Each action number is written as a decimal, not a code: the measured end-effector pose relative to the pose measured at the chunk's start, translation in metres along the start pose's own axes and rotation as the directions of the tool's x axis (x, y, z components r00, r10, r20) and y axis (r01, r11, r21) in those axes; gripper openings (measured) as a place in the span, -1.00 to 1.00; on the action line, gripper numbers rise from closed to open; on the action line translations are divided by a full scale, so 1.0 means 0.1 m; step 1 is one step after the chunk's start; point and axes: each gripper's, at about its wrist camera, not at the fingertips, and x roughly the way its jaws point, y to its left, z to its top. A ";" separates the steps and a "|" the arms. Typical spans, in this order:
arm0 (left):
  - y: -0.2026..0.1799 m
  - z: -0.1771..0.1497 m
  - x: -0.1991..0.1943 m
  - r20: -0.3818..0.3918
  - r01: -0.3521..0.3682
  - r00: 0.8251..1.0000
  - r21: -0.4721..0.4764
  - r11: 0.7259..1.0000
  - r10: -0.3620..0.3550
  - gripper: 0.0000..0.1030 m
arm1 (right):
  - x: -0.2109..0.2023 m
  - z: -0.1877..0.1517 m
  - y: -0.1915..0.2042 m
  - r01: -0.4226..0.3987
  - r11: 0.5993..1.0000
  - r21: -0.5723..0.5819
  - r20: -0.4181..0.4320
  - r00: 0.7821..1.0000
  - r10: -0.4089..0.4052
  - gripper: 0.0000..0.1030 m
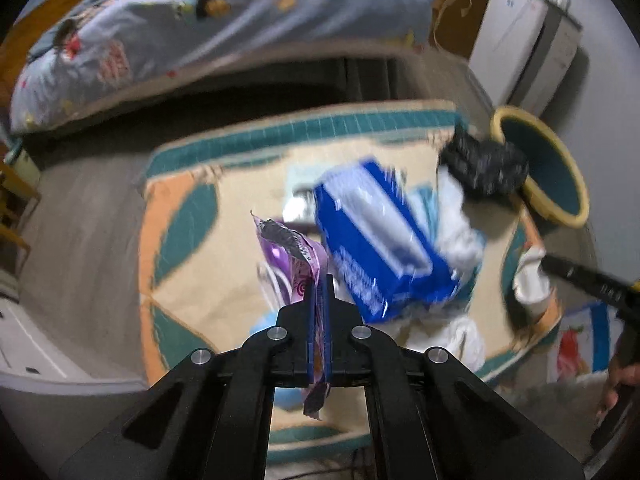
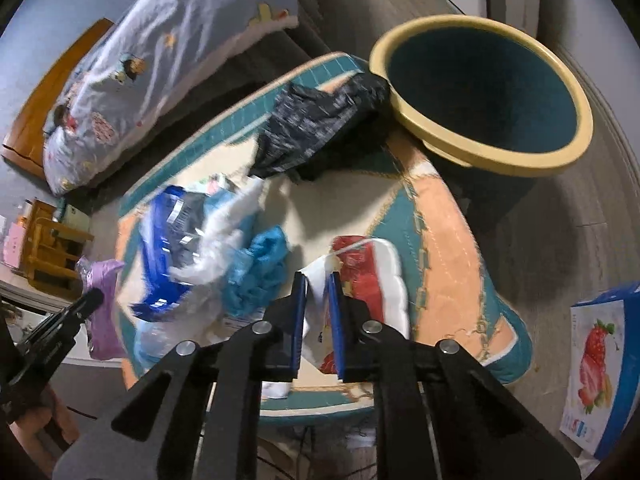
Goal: Collect trash
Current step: 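Carry the purple wrapper and paper cup over the bin and open both tools, then move both open tools back over the cushion toward the remaining trash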
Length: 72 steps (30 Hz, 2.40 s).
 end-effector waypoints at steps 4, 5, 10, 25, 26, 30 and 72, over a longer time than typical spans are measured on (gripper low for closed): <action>0.00 0.12 -0.31 0.121 0.025 0.992 -0.014 1.000 -0.023 -0.93 | -0.10 0.03 0.02 -0.049 0.999 0.001 0.016 0.999 0.049 -0.79; -0.02 0.15 -0.37 0.148 0.030 0.988 -0.006 1.000 -0.029 -0.93 | -0.13 0.05 0.05 -0.054 0.999 -0.005 0.024 0.998 0.055 -0.79; -0.16 0.28 -0.68 0.252 0.090 0.963 0.039 0.995 -0.097 -0.93 | -0.33 0.20 0.14 -0.093 0.995 -0.031 0.063 0.993 0.095 -0.79; -1.17 0.93 -0.50 0.307 0.092 0.933 0.296 0.951 -0.186 -0.93 | -0.99 1.26 -0.16 -0.021 0.992 -0.121 0.259 0.965 0.052 -0.79; -1.24 0.97 -0.46 0.301 0.101 0.933 0.305 0.947 -0.196 -0.93 | -0.98 1.30 -0.22 -0.017 0.993 -0.115 0.265 0.963 0.047 -0.79; -1.54 1.12 -0.23 0.259 0.156 0.932 0.339 0.928 -0.252 -0.93 | -0.91 1.53 -0.59 0.037 0.996 -0.078 0.293 0.956 -0.013 -0.79; -2.60 1.27 0.67 0.185 0.199 0.936 0.425 0.883 -0.300 0.88 | -0.79 1.88 -1.33 0.179 0.984 0.015 0.324 0.930 -0.174 0.89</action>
